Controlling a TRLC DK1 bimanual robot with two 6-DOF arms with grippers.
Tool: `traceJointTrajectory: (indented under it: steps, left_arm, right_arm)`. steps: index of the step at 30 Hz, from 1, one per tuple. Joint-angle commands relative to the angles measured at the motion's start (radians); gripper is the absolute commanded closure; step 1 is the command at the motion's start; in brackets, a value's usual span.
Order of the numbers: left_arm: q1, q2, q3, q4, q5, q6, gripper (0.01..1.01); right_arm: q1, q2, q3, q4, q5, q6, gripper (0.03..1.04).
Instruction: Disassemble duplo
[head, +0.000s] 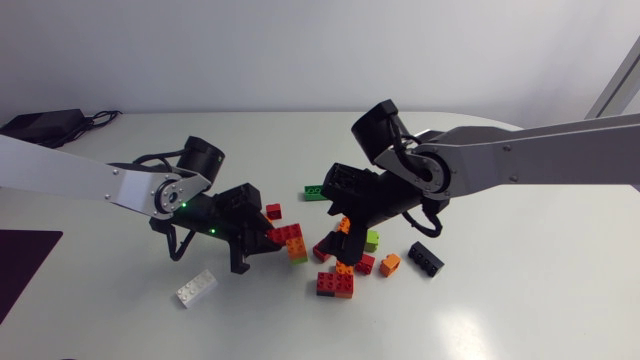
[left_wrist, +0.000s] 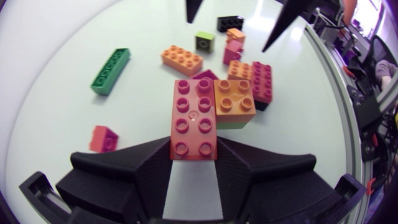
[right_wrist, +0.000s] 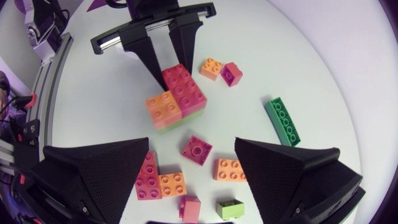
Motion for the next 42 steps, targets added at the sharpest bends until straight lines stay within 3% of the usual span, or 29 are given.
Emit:
traceJointTrajectory:
  steps: [1, 4, 9, 13, 20, 30, 34, 35, 38, 42]
  left_arm:
    - [0.002, -0.079, -0.045, 0.112, -0.045, -0.132, 0.867]
    - [-0.046, -0.13, -0.098, 0.197, -0.149, -0.201, 0.866]
    - [-0.158, -0.151, -0.101, 0.218, -0.302, -0.299, 0.864]
    - [-0.202, -0.124, -0.081, 0.232, -0.379, -0.336, 0.864]
    - [-0.216, -0.105, -0.074, 0.296, -0.483, -0.388, 0.862]
    - [-0.216, -0.128, -0.084, 0.296, -0.487, -0.408, 0.861]
    - [-0.216, -0.136, -0.092, 0.296, -0.487, -0.408, 0.861]
    - [-0.216, -0.137, -0.094, 0.296, -0.487, -0.408, 0.861]
    - [-0.215, -0.142, -0.1, 0.298, -0.487, -0.408, 0.861]
    - [-0.21, -0.168, -0.115, 0.3, -0.485, -0.408, 0.861]
  right_arm:
    - [0.032, -0.017, -0.008, 0.02, 0.058, 0.071, 0.07]
    - [0.059, -0.014, 0.032, 0.023, 0.142, 0.136, 0.07]
    - [0.096, 0.026, 0.101, 0.024, 0.228, 0.211, 0.1]
    - [0.108, 0.057, 0.136, 0.024, 0.262, 0.248, 0.13]
    - [0.111, 0.08, 0.144, 0.021, 0.302, 0.3, 0.13]
    - [0.113, 0.119, 0.147, 0.046, 0.321, 0.324, 0.13]
    - [0.116, 0.123, 0.141, 0.06, 0.323, 0.332, 0.3]
    - [0.118, 0.123, 0.139, 0.063, 0.325, 0.332, 0.4]
    - [0.115, 0.115, 0.139, 0.069, 0.323, 0.329, 0.82]
    - [0.099, 0.115, 0.144, 0.049, 0.277, 0.327, 0.87]
